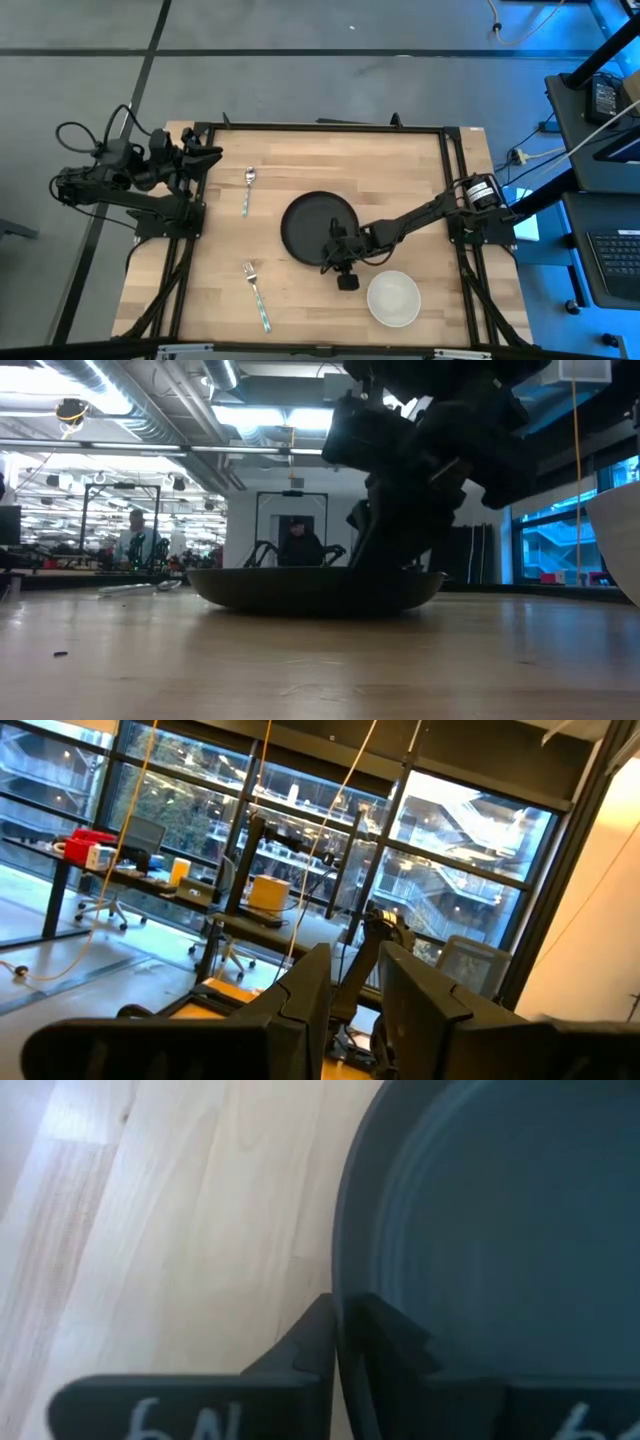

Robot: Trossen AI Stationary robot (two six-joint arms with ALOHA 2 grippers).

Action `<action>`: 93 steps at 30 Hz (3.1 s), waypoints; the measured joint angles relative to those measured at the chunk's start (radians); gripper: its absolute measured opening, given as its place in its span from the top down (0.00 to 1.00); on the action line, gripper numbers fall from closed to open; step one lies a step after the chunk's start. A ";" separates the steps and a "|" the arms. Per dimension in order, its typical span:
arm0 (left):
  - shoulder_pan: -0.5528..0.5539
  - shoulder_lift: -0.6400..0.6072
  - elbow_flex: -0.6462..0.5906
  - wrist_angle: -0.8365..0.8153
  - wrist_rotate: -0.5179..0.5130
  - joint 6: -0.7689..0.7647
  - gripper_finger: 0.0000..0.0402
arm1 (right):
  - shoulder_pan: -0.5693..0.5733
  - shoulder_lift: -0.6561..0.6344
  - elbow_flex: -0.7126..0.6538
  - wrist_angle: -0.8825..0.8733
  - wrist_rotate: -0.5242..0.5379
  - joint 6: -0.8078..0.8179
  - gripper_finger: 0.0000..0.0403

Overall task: Set table place
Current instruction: Put the black plate on the center of the table, then put the bowl on the plate

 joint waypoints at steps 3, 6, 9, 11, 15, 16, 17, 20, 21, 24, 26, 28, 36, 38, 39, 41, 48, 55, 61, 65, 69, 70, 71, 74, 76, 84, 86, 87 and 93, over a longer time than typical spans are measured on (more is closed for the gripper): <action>0.000 0.000 0.000 0.000 0.000 0.000 0.79 | -0.005 0.001 -0.002 0.011 -0.009 0.013 0.82; 0.000 0.000 0.000 0.000 0.000 0.000 0.79 | -0.011 0.003 -0.002 0.020 -0.013 0.027 0.75; 0.000 0.000 0.000 -0.002 0.000 0.000 0.79 | -0.018 0.003 -0.003 0.019 -0.011 0.047 0.69; 0.000 0.000 0.000 -0.007 0.000 0.000 0.79 | -0.022 0.003 -0.003 0.021 -0.006 0.065 0.66; 0.000 0.000 0.000 -0.016 0.000 0.000 0.79 | -0.024 0.003 0.000 0.020 -0.005 0.102 0.62; 0.000 0.000 0.000 -0.016 0.000 0.000 0.79 | -0.024 0.003 0.008 0.019 -0.005 0.115 0.62; 0.000 0.000 0.000 -0.016 0.000 0.000 0.79 | -0.024 0.003 0.019 0.020 -0.011 0.133 0.61; 0.000 0.000 0.000 -0.016 0.000 0.000 0.79 | -0.024 0.003 0.064 0.023 -0.074 0.156 0.61; 0.000 0.000 0.000 -0.016 0.000 0.000 0.79 | -0.024 0.003 0.082 0.017 -0.091 0.159 0.61; 0.000 0.000 0.000 -0.016 0.000 0.000 0.79 | -0.024 0.003 0.153 -0.030 -0.125 0.159 0.61; 0.000 0.000 0.000 -0.016 0.000 0.000 0.79 | -0.024 0.003 0.212 -0.103 -0.133 0.146 0.61; 0.000 0.000 0.000 -0.017 0.000 0.000 0.79 | -0.024 0.003 0.276 -0.199 -0.132 0.136 0.61; 0.000 0.000 0.000 -0.017 0.015 -0.005 0.79 | -0.023 0.002 0.551 -0.805 -0.132 0.191 0.61; 0.000 0.000 0.000 -0.017 0.017 -0.005 0.79 | -0.018 0.002 0.604 -0.953 -0.133 0.217 0.61; 0.000 0.000 0.000 -0.017 0.018 -0.005 0.79 | -0.014 0.002 0.626 -1.022 -0.132 0.225 0.61; 0.000 0.000 0.000 -0.017 0.018 -0.005 0.79 | -0.004 0.002 0.666 -1.143 -0.133 0.252 0.61; 0.000 0.000 0.000 -0.017 0.019 -0.056 0.79 | 0.040 0.001 0.753 -1.328 -0.131 0.268 0.61; 0.000 0.000 0.000 -0.017 0.040 -0.134 0.79 | 0.092 0.000 0.795 -1.463 -0.130 0.299 0.61; 0.000 0.000 0.000 -0.017 0.046 -0.135 0.79 | 0.139 -0.003 0.751 -1.463 -0.131 0.323 0.61; 0.000 0.000 0.000 -0.017 0.046 -0.131 0.79 | 0.143 -0.003 0.690 -1.455 -0.132 0.354 0.61; 0.000 0.000 0.000 -0.017 0.048 -0.131 0.79 | 0.143 -0.003 0.600 -1.378 -0.200 0.354 0.61; 0.000 0.000 0.000 -0.017 0.057 -0.131 0.79 | 0.143 -0.003 0.576 -1.353 -0.215 0.348 0.61; 0.000 0.000 0.000 -0.017 0.070 -0.131 0.79 | 0.144 -0.003 0.550 -1.320 -0.222 0.346 0.61; 0.000 0.000 0.000 -0.017 0.105 -0.131 0.79 | 0.145 -0.003 0.473 -1.227 -0.227 0.345 0.62; 0.000 0.000 0.000 -0.017 0.117 -0.131 0.79 | 0.144 -0.003 0.436 -1.200 -0.227 0.343 0.63; 0.000 0.000 0.000 -0.016 0.121 -0.131 0.79 | 0.144 -0.003 0.387 -1.220 -0.177 0.342 0.71; 0.000 0.000 0.000 -0.016 0.119 -0.131 0.79 | 0.143 -0.003 0.387 -1.216 -0.177 0.351 0.71; 0.000 0.000 0.000 -0.016 0.118 -0.131 0.79 | 0.142 -0.003 0.387 -1.218 -0.176 0.354 0.71; 0.000 0.000 0.000 -0.016 0.117 -0.131 0.79 | 0.142 -0.005 0.387 -1.196 -0.153 0.319 0.70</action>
